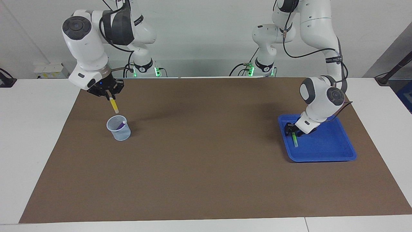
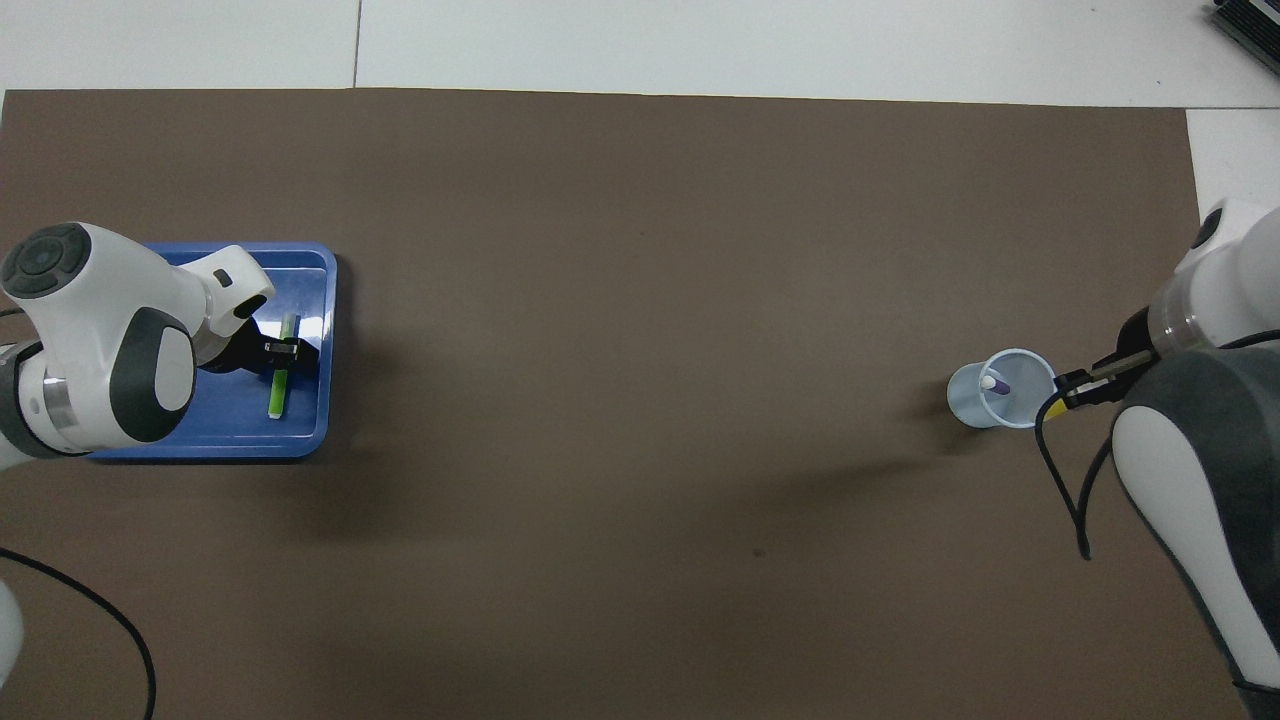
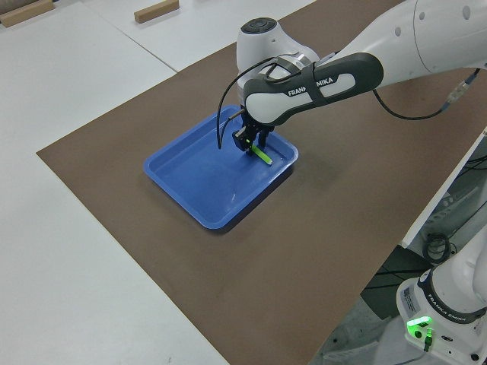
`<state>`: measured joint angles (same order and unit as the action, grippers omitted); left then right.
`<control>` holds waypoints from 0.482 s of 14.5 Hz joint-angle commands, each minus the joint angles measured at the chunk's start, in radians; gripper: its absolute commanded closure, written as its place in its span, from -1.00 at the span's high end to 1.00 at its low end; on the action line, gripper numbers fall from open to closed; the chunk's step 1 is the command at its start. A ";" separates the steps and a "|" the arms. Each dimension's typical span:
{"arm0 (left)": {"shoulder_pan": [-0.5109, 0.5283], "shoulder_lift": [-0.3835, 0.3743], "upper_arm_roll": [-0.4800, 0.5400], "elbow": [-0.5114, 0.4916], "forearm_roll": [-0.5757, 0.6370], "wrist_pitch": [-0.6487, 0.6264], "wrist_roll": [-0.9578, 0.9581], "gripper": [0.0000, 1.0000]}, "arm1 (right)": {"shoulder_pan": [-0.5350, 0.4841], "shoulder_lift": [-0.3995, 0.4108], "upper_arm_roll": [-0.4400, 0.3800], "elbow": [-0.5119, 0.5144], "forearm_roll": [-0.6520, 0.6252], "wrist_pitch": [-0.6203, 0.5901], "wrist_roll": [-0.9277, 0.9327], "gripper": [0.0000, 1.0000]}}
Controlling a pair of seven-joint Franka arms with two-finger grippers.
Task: Right arm passes pens to left for tray arrangement
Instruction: 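Release the green pen with the left gripper while the right gripper grasps the yellow pen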
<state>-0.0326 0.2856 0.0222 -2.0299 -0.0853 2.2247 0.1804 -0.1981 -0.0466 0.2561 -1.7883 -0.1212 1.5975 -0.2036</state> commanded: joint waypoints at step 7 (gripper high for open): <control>0.013 0.003 -0.001 0.186 -0.146 -0.195 -0.078 0.87 | 0.066 0.008 0.023 0.113 0.156 -0.028 0.116 -1.00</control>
<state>-0.0299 0.2853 0.0270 -1.8950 -0.1951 2.0913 0.1358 -0.1243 -0.0467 0.2696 -1.6963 -0.0292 1.5633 -0.1605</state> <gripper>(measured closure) 0.093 0.811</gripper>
